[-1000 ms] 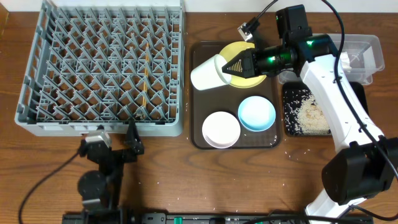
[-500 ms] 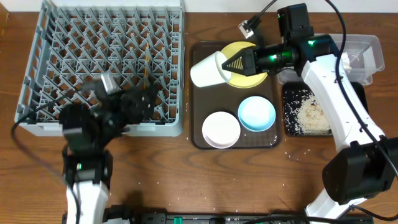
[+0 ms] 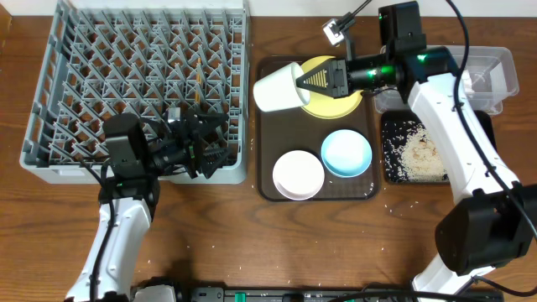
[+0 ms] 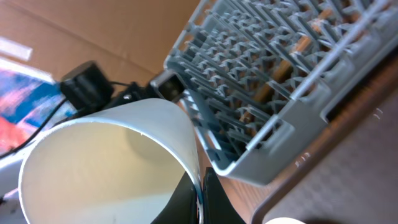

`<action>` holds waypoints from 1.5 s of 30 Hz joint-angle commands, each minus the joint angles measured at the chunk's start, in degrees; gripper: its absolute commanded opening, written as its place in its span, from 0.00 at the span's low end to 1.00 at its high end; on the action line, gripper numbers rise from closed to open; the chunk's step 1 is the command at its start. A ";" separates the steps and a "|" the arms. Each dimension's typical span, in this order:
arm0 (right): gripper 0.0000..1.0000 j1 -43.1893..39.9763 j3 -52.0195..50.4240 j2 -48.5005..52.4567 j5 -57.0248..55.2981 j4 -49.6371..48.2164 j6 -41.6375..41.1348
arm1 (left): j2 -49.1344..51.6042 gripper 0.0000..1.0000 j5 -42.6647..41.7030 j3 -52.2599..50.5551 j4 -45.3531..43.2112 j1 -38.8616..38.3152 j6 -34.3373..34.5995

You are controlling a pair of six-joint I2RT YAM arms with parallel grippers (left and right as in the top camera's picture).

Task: Sort waste into correct bins and load items into the dishwasher
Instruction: 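Raise left gripper and reach toward the cup held by right gripper, then grasp the white cup with left gripper, then open right gripper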

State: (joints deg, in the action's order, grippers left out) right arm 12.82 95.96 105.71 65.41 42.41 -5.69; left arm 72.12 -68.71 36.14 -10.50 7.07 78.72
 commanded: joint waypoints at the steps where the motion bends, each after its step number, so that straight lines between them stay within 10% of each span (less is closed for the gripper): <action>1: 0.01 0.50 -2.82 2.10 7.69 -3.96 -0.28 | 0.59 0.92 -6.10 1.01 -3.69 0.26 0.09; 8: 0.01 1.44 -6.56 4.13 13.14 -15.13 -5.42 | 0.52 0.87 -10.32 1.01 -18.62 0.26 -1.55; 45: 0.01 12.17 -8.33 8.85 17.59 -28.70 -15.47 | 0.55 0.92 -16.59 0.96 -23.47 0.26 -5.64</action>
State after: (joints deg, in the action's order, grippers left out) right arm 24.67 87.96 114.69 81.08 13.82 -20.62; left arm 72.77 -84.12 36.27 -33.54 7.07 74.52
